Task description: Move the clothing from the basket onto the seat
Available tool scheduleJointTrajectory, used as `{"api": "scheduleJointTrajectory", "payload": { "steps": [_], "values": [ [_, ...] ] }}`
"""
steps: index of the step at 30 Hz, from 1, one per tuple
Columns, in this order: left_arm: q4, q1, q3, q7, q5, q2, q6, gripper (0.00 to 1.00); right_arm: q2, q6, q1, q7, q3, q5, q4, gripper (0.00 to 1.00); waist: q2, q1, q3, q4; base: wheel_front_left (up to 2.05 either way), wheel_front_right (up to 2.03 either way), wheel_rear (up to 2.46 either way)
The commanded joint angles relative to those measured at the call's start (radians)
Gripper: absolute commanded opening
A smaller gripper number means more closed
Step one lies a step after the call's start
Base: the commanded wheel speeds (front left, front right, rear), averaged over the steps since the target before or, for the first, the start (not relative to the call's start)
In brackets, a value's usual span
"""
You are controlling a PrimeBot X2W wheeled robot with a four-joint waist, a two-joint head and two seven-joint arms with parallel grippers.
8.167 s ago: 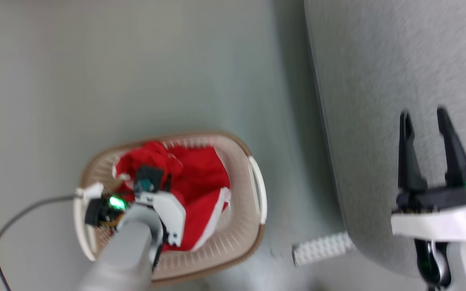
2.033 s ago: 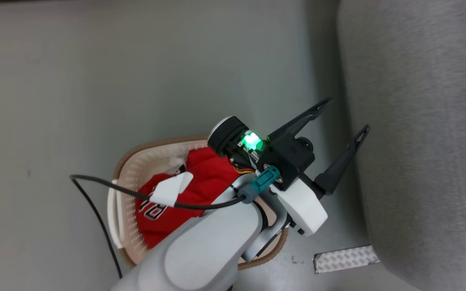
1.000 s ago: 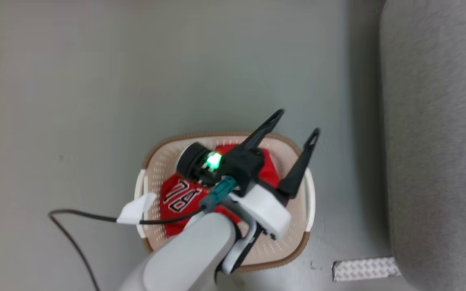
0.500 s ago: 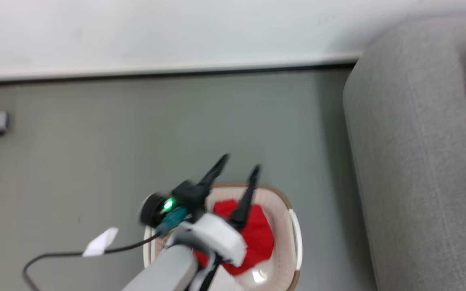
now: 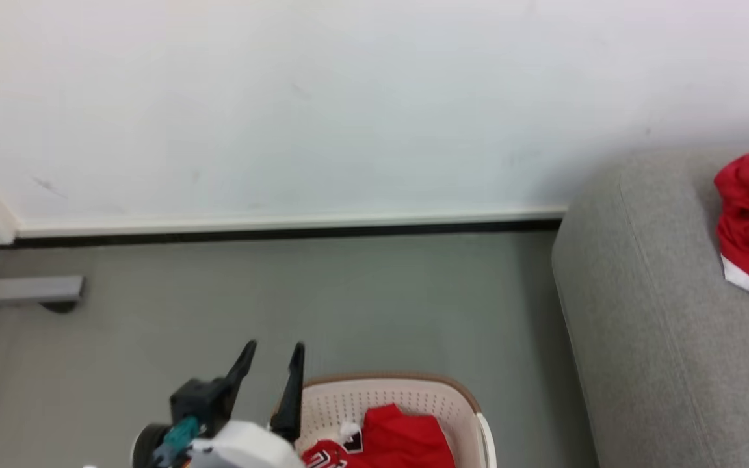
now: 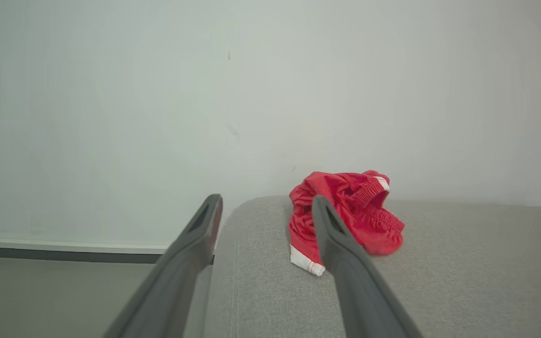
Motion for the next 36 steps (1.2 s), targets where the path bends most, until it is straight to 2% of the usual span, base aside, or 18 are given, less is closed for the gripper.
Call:
{"api": "scheduleJointTrajectory", "payload": {
  "steps": [1, 9, 16, 26, 36],
  "values": [
    [-0.011, 0.052, 0.025, -0.001, 0.013, 0.006, 0.001, 1.00, 0.034, -0.002, 0.053, 0.000, 0.005, -0.023, -0.028, 1.00, -0.0001, 0.0004, -0.065, 0.027, 0.00, 0.00, 0.00],
    [-0.048, 0.214, 0.148, -0.001, 0.086, -0.013, -0.025, 1.00, 0.157, -0.002, 0.205, 0.000, 0.030, -0.090, -0.106, 1.00, -0.0001, 0.0004, -0.139, 0.058, 0.00, 0.00, 0.00],
    [-0.055, 0.276, 0.241, -0.001, 0.154, -0.055, -0.092, 1.00, 0.223, -0.002, 0.282, 0.000, 0.029, -0.131, -0.077, 1.00, -0.0001, 0.0004, -0.167, 0.080, 0.00, 0.00, 0.00],
    [-0.027, 0.309, 0.338, -0.001, 0.224, -0.117, -0.174, 1.00, 0.247, -0.002, 0.282, 0.000, 0.069, -0.157, -0.044, 1.00, -0.0001, 0.0004, -0.178, 0.078, 0.00, 0.00, 0.00],
    [-0.007, 0.310, 0.399, -0.001, 0.277, -0.158, -0.219, 1.00, 0.251, -0.002, 0.276, 0.000, 0.074, -0.161, -0.039, 1.00, -0.0001, 0.0004, -0.175, 0.074, 0.00, 0.00, 0.00]
  ]
}}
